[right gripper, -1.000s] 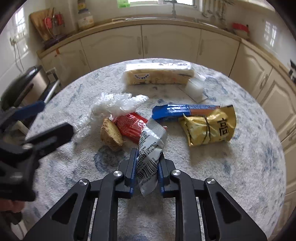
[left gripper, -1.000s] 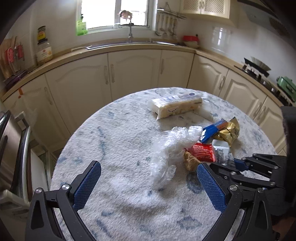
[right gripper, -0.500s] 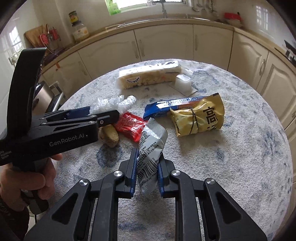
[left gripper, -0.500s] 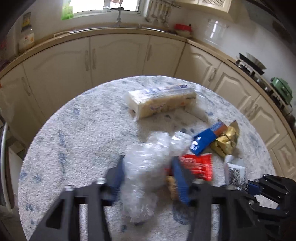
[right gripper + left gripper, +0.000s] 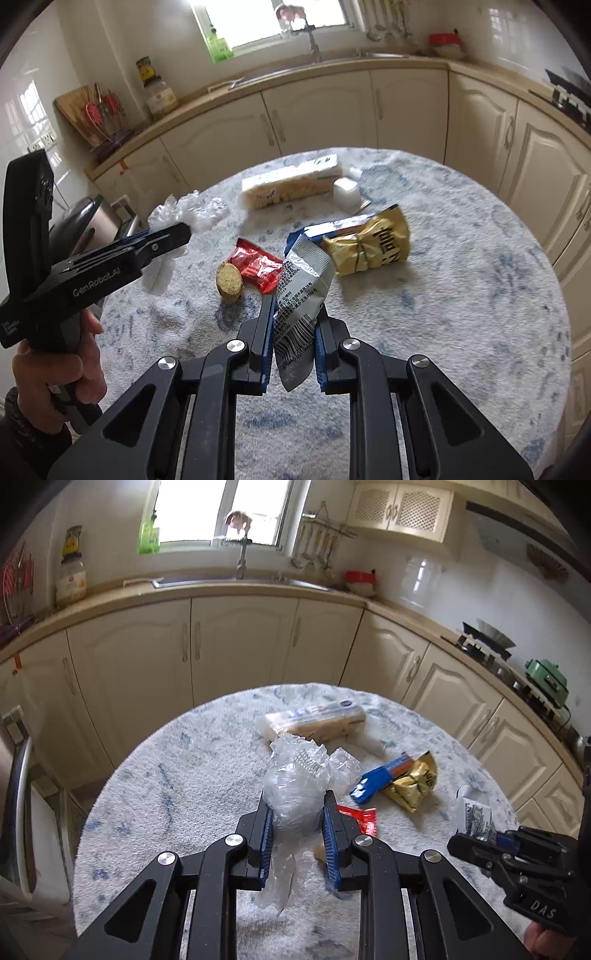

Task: Collect trash
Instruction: 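Carry the wrapper and plastic bag to the light-blue bin, then open both tools above the bin to drop the items, then bring both open tools back to the table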

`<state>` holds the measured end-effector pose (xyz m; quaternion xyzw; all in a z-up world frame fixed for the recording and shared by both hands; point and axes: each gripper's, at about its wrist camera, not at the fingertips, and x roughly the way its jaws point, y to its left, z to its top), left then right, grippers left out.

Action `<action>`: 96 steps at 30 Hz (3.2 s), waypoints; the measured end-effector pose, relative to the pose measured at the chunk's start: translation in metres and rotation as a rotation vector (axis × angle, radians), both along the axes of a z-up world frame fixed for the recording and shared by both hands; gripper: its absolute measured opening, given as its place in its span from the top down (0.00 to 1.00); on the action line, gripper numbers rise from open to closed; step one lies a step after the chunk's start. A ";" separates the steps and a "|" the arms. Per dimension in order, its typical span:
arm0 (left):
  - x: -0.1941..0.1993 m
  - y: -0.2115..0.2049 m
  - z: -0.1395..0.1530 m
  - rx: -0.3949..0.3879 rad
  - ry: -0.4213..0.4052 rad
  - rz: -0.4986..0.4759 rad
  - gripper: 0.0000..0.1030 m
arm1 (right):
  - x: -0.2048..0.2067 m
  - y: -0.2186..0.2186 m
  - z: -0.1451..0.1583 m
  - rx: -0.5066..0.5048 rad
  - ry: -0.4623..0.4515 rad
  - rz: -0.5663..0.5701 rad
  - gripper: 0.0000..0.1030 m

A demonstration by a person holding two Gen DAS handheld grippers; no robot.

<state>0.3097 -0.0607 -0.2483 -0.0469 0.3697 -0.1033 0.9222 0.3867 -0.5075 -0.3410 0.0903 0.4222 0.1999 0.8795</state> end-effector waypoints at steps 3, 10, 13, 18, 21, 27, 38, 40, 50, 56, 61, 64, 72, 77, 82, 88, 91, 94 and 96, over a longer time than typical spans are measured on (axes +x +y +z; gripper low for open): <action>-0.017 -0.012 0.016 0.018 -0.046 -0.024 0.81 | -0.010 -0.015 0.013 0.010 -0.028 -0.031 0.83; -0.064 -0.057 0.057 0.033 -0.143 -0.106 0.81 | -0.043 -0.062 0.046 0.012 -0.109 -0.117 0.83; -0.082 -0.082 0.070 0.032 -0.178 -0.159 0.81 | -0.060 -0.088 0.061 0.015 -0.144 -0.167 0.83; -0.108 -0.128 0.092 0.012 -0.223 -0.279 0.81 | -0.094 -0.143 0.083 0.012 -0.200 -0.276 0.83; -0.117 -0.157 0.100 -0.001 -0.239 -0.350 0.81 | -0.117 -0.178 0.092 -0.004 -0.227 -0.352 0.83; -0.132 -0.231 0.104 -0.034 -0.238 -0.526 0.81 | -0.166 -0.251 0.095 -0.035 -0.235 -0.522 0.83; -0.125 -0.401 0.038 -0.020 -0.028 -0.814 0.81 | -0.216 -0.371 0.020 -0.026 -0.037 -0.776 0.83; -0.115 -0.428 0.016 -0.005 0.042 -0.844 0.81 | -0.215 -0.387 -0.004 -0.012 0.022 -0.792 0.83; -0.048 -0.532 -0.078 0.119 0.318 -0.887 0.80 | -0.206 -0.443 -0.125 0.088 0.271 -0.813 0.82; 0.012 -0.584 -0.112 0.138 0.459 -0.890 0.78 | -0.199 -0.466 -0.176 0.160 0.357 -0.842 0.57; 0.032 -0.614 -0.139 0.213 0.485 -0.899 0.40 | -0.207 -0.478 -0.197 0.200 0.383 -0.902 0.29; 0.032 -0.620 -0.142 0.229 0.455 -0.863 0.19 | -0.215 -0.478 -0.196 0.197 0.382 -0.929 0.20; 0.013 -0.617 -0.119 0.280 0.354 -0.817 0.09 | -0.220 -0.475 -0.181 0.171 0.371 -0.971 0.00; -0.010 -0.590 -0.082 0.231 0.272 -0.792 0.09 | -0.223 -0.464 -0.152 0.152 0.318 -0.983 0.00; -0.030 -0.534 -0.031 0.174 0.133 -0.747 0.07 | -0.223 -0.439 -0.098 0.119 0.219 -0.984 0.00; -0.053 -0.435 0.031 0.110 -0.055 -0.618 0.02 | -0.209 -0.386 -0.020 0.048 0.065 -0.927 0.00; -0.061 -0.375 0.057 0.082 -0.128 -0.548 0.01 | -0.198 -0.350 0.019 0.032 -0.016 -0.872 0.00; -0.074 -0.318 0.071 0.060 -0.181 -0.484 0.01 | -0.185 -0.313 0.051 0.015 -0.083 -0.802 0.00; -0.082 -0.278 0.081 0.057 -0.216 -0.437 0.01 | -0.175 -0.285 0.070 -0.002 -0.116 -0.747 0.00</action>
